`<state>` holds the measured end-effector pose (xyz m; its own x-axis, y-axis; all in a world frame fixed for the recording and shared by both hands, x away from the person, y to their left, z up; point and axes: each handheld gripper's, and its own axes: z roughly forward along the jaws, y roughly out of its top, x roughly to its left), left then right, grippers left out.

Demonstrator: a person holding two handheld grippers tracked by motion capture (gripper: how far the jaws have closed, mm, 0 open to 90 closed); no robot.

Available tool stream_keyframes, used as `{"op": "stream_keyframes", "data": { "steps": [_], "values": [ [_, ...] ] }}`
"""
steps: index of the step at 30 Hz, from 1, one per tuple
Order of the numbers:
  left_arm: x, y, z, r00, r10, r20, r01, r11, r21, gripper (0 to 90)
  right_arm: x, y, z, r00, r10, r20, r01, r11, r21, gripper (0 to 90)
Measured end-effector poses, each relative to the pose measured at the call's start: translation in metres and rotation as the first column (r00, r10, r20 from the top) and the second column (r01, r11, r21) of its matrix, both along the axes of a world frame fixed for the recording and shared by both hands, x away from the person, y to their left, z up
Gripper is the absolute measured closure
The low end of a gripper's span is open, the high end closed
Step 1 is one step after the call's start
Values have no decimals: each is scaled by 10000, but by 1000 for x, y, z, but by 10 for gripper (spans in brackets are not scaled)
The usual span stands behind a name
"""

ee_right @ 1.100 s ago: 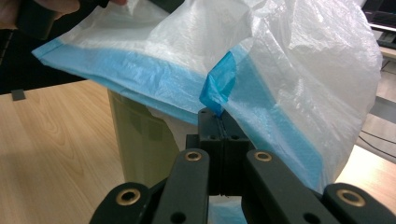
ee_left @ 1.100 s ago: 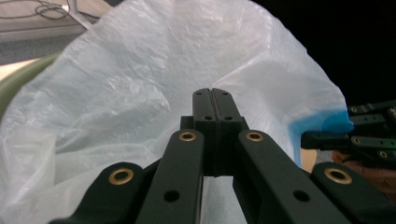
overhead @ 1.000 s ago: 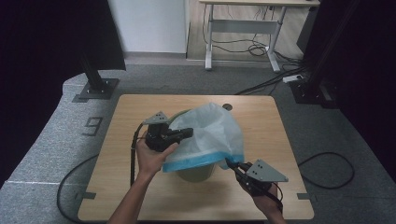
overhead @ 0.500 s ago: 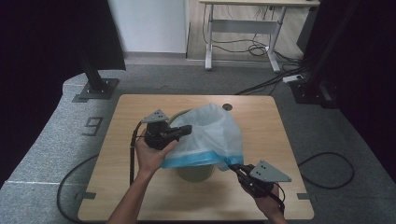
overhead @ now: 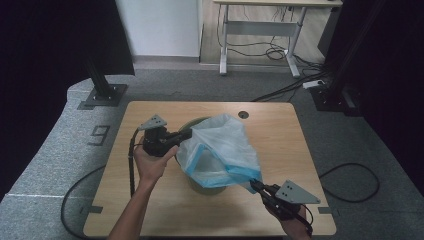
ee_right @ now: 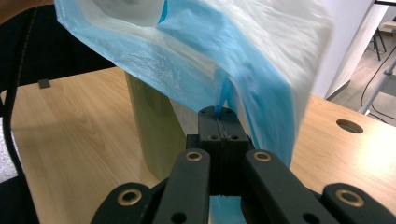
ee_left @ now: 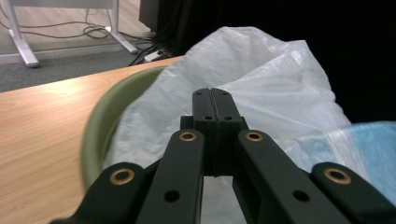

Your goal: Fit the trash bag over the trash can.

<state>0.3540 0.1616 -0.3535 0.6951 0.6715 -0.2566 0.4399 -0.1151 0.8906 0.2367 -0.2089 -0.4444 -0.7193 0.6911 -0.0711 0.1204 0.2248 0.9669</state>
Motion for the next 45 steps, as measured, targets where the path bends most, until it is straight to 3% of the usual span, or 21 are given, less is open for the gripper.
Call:
{"op": "stream_keyframes", "data": {
  "steps": [10,23,32,40,45],
  "values": [
    [-13,28,-14,9998,199,-58,-199,9998,20,900,-17,-2,-7,9995,315,-73,-318,9989,-352,889],
    [-20,64,-29,9969,712,-330,-709,9974,106,900,-16,0,-23,9958,623,-666,-663,9960,-595,889],
    [-12,67,-51,9929,922,-752,-906,9956,248,900,-8,18,-49,9912,573,-1190,-721,9897,-1233,890],
    [-15,68,-54,9924,927,-815,-897,9952,403,900,-3,25,-63,9862,735,-1484,-879,9918,-929,892],
    [-19,70,-60,9919,908,-890,-875,9954,398,900,-3,30,-71,9824,834,-1670,-1041,9874,-1192,893]
  ]
}}
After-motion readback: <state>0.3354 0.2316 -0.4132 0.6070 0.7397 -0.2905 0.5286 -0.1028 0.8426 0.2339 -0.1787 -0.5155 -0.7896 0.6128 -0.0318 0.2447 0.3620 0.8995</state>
